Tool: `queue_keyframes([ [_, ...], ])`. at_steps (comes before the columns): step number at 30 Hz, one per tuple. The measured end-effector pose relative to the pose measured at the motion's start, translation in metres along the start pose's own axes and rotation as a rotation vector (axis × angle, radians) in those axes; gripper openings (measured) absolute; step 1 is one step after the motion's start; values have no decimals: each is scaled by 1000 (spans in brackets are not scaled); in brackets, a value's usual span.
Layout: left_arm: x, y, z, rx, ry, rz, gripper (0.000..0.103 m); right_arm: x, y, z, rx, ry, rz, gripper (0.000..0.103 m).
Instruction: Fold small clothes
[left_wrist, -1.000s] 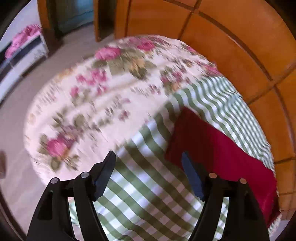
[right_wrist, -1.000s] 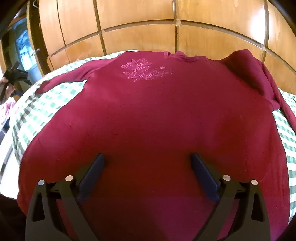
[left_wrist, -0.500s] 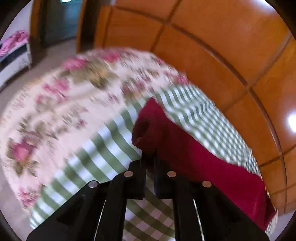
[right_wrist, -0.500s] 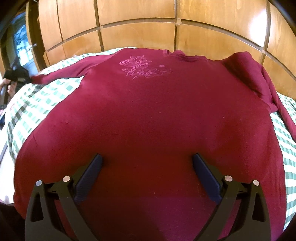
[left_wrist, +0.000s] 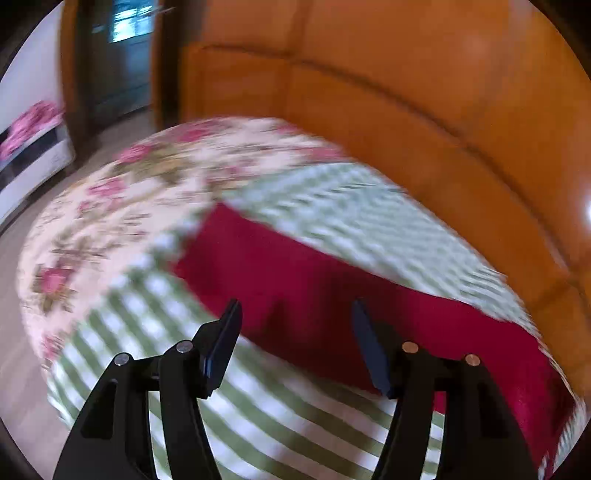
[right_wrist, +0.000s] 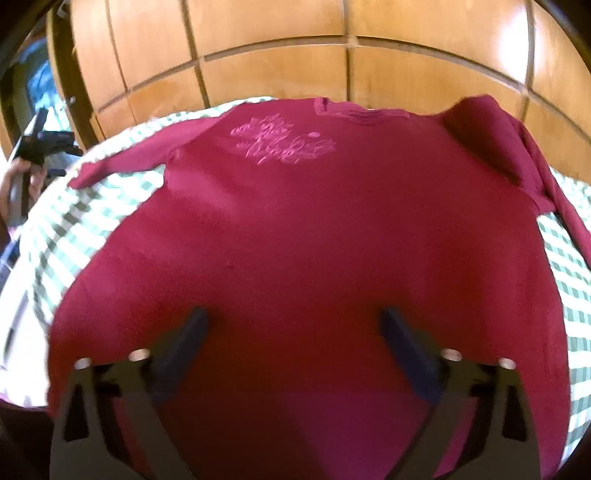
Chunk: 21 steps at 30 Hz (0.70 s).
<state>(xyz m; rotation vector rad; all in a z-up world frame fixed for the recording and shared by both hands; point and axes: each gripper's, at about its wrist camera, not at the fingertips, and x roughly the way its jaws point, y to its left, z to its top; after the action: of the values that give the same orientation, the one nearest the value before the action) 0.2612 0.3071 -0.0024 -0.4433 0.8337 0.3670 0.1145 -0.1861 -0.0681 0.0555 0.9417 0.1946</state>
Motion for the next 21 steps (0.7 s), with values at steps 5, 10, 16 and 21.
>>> queue_keyframes([
  [5,-39,-98,-67,225,-12,-225,69,-59,-83,2,194,-119,-174,70],
  [10,-50,-189,-141,402,72,-375,69,-107,-197,-12,332,-169,-510,69],
  [16,-46,-251,-205,536,164,-392,69,-82,-282,-8,257,-52,-730,64],
  [21,-40,-269,-223,647,167,-357,69,-55,-311,-6,196,77,-763,5],
])
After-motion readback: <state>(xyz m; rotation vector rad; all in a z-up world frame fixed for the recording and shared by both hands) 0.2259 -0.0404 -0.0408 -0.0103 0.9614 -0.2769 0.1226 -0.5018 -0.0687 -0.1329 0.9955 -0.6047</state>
